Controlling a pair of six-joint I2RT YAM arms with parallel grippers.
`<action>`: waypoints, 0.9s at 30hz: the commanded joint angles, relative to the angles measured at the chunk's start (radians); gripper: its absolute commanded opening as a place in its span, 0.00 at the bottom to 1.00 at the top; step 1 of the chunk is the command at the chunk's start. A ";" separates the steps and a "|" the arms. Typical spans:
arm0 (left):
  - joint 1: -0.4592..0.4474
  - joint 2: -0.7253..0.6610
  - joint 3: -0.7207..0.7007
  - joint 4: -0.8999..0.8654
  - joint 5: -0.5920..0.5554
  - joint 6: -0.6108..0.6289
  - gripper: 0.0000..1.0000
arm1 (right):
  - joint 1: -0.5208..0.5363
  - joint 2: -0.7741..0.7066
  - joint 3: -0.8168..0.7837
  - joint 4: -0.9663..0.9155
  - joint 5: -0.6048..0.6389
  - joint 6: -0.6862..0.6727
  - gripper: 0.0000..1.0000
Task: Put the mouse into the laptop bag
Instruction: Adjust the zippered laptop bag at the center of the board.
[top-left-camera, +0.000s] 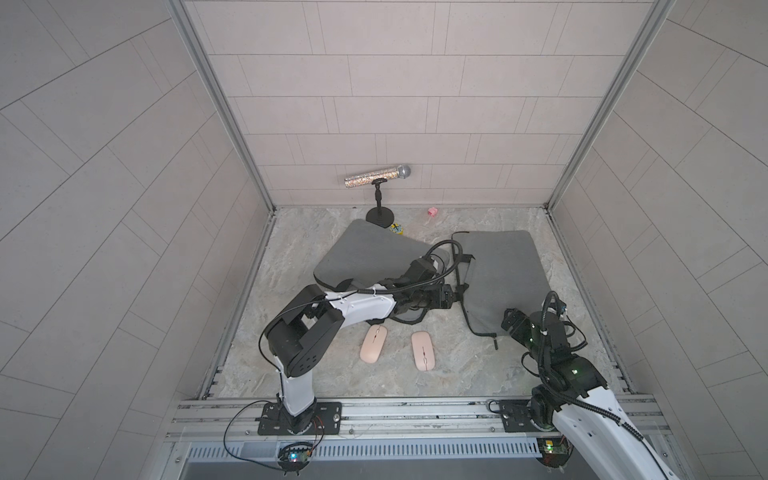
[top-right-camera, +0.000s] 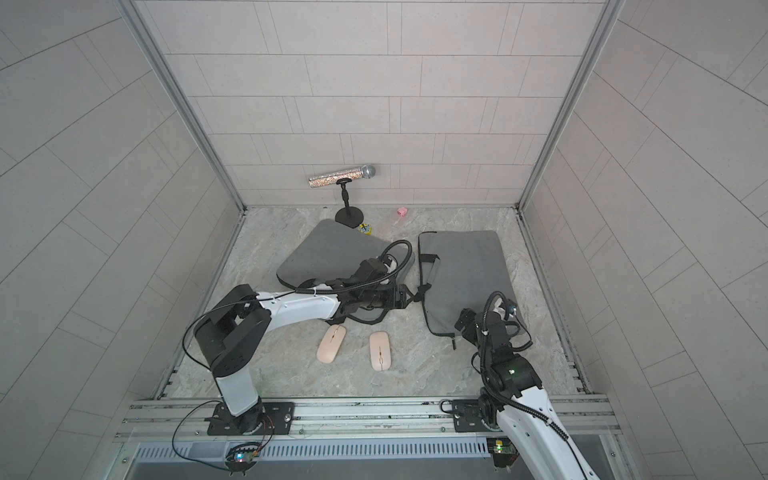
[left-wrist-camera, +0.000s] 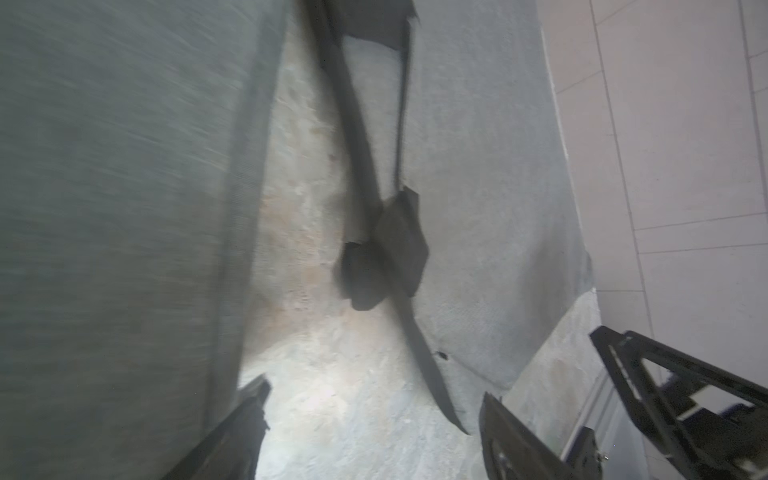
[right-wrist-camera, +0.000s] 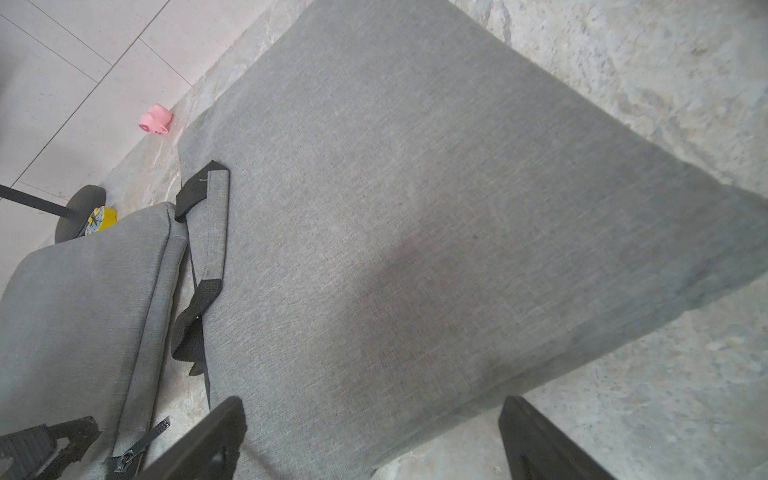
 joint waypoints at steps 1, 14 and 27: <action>-0.003 0.082 0.043 0.108 0.060 -0.064 0.85 | -0.024 0.007 -0.014 -0.019 -0.022 0.052 0.98; -0.010 0.326 0.203 0.191 0.072 -0.126 0.85 | -0.233 0.135 -0.111 0.196 -0.212 0.048 0.98; -0.070 0.386 0.210 0.316 0.046 -0.176 0.15 | -0.340 0.311 -0.096 0.340 -0.261 0.003 0.97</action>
